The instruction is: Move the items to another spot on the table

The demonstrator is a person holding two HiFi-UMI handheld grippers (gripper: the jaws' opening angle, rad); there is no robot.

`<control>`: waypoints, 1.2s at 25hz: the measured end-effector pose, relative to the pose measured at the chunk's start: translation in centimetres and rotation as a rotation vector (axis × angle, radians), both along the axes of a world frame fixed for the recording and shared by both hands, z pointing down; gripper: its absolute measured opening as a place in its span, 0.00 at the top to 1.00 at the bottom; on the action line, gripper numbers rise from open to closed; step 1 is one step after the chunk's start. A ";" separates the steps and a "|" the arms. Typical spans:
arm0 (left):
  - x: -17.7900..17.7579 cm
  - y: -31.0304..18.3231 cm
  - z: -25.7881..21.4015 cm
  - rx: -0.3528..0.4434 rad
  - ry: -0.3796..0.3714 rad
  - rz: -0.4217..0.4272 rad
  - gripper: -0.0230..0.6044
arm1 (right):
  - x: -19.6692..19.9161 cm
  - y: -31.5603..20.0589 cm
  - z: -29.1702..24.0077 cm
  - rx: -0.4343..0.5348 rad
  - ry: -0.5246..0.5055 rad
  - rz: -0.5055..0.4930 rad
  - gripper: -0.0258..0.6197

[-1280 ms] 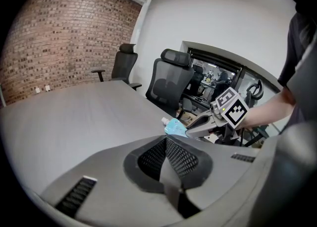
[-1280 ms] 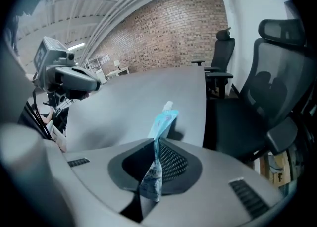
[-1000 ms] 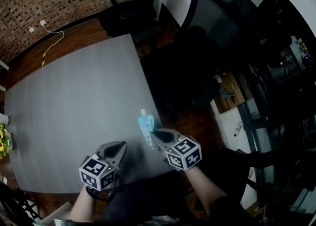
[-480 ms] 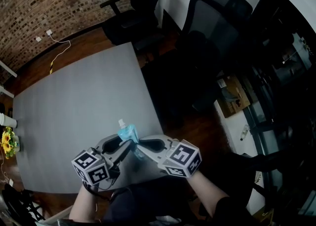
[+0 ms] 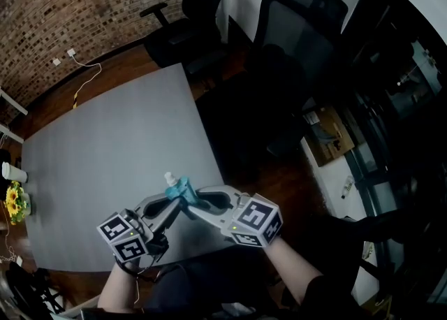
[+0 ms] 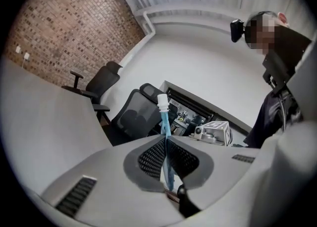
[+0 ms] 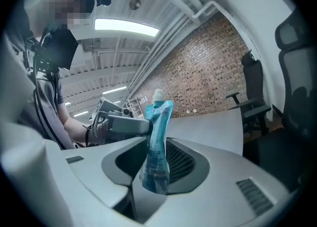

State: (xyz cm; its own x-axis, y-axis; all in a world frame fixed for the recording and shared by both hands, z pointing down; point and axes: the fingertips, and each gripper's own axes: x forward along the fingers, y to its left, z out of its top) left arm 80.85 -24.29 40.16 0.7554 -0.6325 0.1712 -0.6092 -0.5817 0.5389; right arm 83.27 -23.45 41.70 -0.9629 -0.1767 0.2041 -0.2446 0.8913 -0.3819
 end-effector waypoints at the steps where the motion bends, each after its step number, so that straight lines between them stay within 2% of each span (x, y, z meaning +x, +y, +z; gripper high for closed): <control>1: 0.3 0.2 -0.3 0.007 -0.002 0.011 0.94 | 0.1 0.1 -0.1 -0.011 -0.010 -0.002 0.74; 2: 0.4 0.4 -0.5 0.009 0.001 0.017 0.94 | 0.1 0.2 -0.1 -0.021 -0.017 -0.008 0.73; 4: 0.7 0.8 -0.7 0.008 0.005 0.020 0.94 | 0.1 0.5 0.4 -0.029 -0.006 -0.036 0.60; 5: 0.8 1.1 -0.8 0.007 0.007 0.022 0.94 | 0.1 0.8 0.7 -0.032 0.000 -0.057 0.58; 8: 0.8 1.7 -1.1 0.003 0.017 0.032 0.94 | -0.5 2.0 0.7 -0.068 -0.052 -0.146 0.58; 10: 0.2 2.2 -1.1 0.003 0.008 0.018 0.94 | -1.5 3.2 0.3 -0.089 -0.088 -0.224 0.75; 11: -0.2 2.6 -1.1 -0.001 0.000 0.001 0.94 | -2.0 3.8 0.3 -0.094 -0.090 -0.259 0.78; 13: -1.2 3.7 -0.6 -0.018 -0.020 -0.047 0.94 | -2.7 5.0 0.7 -0.106 -0.080 -0.316 0.79; 15: -2.2 4.1 0.2 -0.022 -0.075 -0.093 0.93 | -3.3 5.4 1.5 -0.124 -0.063 -0.339 0.83; 18: -3.4 3.8 1.2 -0.005 -0.180 -0.163 0.84 | -4.5 5.1 2.8 -0.146 -0.014 -0.328 0.87; 21: -4.9 4.7 1.7 -0.013 -0.230 -0.230 0.79 | -5.7 5.6 3.3 -0.137 0.037 -0.336 0.88; 23: -7.2 5.0 1.8 -0.007 -0.228 -0.297 0.79 | -6.3 5.2 3.4 -0.155 0.050 -0.298 0.90; 27: -12.9 5.9 1.4 -0.027 -0.125 -0.451 0.79 | -6.8 3.3 4.3 -0.197 0.100 -0.170 0.90; 30: -17.0 7.5 2.0 -0.033 -0.133 -0.510 0.87 | -8.9 3.4 3.8 -0.195 0.115 -0.141 0.90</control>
State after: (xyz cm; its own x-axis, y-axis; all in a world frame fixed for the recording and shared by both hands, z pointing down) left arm 63.80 -16.74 42.16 0.3229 -0.9069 0.2707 -0.8752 -0.1772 0.4502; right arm 74.39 -20.00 45.48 -0.9436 0.0108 0.3310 -0.1752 0.8320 -0.5264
